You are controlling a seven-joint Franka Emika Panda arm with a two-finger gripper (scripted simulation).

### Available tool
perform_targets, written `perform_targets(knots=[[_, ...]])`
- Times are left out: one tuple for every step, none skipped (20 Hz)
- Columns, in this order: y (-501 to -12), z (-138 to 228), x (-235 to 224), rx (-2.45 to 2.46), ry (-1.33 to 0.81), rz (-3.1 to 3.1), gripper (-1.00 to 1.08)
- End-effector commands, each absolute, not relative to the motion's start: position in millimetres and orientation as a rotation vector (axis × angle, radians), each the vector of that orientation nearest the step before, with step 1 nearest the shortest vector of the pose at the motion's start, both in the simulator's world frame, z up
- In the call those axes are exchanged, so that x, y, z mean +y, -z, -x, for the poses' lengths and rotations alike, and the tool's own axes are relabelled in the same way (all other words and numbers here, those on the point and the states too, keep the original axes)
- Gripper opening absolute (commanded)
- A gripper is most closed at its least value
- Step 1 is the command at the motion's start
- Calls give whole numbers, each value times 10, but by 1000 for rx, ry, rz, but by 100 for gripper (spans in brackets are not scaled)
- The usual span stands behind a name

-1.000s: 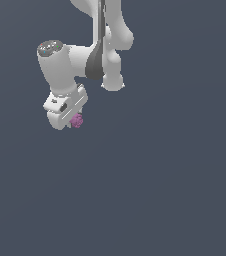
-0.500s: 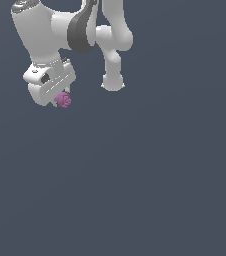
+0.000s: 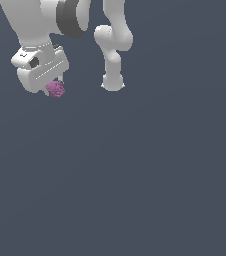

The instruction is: Pick up the object and move it to a goal position.

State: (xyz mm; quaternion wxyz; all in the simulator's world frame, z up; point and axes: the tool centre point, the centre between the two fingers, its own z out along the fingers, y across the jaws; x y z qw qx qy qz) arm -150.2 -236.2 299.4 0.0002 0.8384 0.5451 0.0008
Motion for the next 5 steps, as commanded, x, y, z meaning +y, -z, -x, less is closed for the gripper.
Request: perform_targets(knots=[[-3012, 1511, -2374, 1714, -1, -2633, -100], [-3006, 1506, -2372, 1714, -1, -2633, -100], [-2996, 1499, -2368, 1714, -1, -2633, -100], [-2988, 1494, -2365, 1714, -1, -2633, -100], [-2986, 1491, -2363, 1713, 0, -2633, -100]])
